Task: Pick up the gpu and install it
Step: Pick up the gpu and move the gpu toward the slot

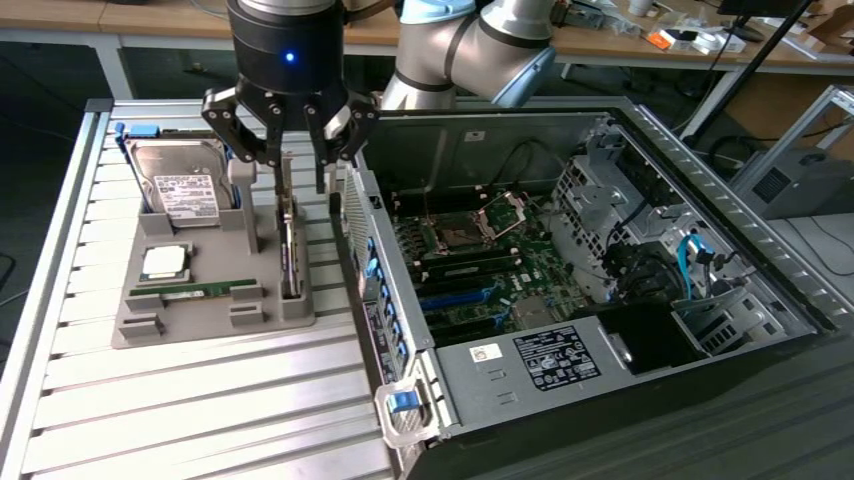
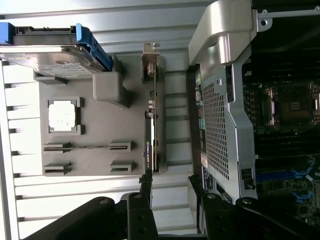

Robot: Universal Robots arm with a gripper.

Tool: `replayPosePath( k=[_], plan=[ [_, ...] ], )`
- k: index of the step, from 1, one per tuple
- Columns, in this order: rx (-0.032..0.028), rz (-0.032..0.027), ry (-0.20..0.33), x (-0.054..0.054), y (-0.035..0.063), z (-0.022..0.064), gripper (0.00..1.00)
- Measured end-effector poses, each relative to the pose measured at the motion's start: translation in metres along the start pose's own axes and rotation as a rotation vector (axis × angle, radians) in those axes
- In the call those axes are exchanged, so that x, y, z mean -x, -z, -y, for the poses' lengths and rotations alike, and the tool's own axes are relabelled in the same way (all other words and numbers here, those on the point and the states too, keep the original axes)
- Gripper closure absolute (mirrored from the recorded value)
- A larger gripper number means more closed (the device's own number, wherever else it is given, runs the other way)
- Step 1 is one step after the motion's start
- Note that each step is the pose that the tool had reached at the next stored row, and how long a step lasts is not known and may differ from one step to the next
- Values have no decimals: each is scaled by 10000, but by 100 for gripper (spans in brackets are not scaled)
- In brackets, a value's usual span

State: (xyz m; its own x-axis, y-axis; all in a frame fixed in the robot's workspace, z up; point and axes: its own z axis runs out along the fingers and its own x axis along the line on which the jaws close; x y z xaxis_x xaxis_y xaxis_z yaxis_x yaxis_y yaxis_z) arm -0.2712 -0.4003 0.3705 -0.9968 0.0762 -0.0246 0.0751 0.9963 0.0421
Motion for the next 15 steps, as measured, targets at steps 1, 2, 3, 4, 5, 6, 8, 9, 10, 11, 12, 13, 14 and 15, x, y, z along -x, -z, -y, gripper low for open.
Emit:
replayPosePath(
  k=[1,2,3,4,5,6,8,9,10,11,12,13,14,15],
  plan=[
    [-1,-1,0,0,-2,0,58],
    [0,0,0,0,-5,0,58],
    [0,0,0,0,-8,0,58],
    [0,-1,0,0,-10,0,58],
    [0,0,0,0,-11,0,58],
    [0,-1,0,0,-14,1,58],
    [0,0,0,0,-17,1,58],
    [0,0,0,0,-19,1,58],
    [-1,-1,0,0,-20,1,58],
    [0,0,0,0,-23,1,58],
    [0,0,0,0,-24,1,58],
    [0,-1,0,0,-26,1,58],
    [0,0,0,0,-28,1,58],
    [0,-1,0,-1,-30,1,58]
  ],
)
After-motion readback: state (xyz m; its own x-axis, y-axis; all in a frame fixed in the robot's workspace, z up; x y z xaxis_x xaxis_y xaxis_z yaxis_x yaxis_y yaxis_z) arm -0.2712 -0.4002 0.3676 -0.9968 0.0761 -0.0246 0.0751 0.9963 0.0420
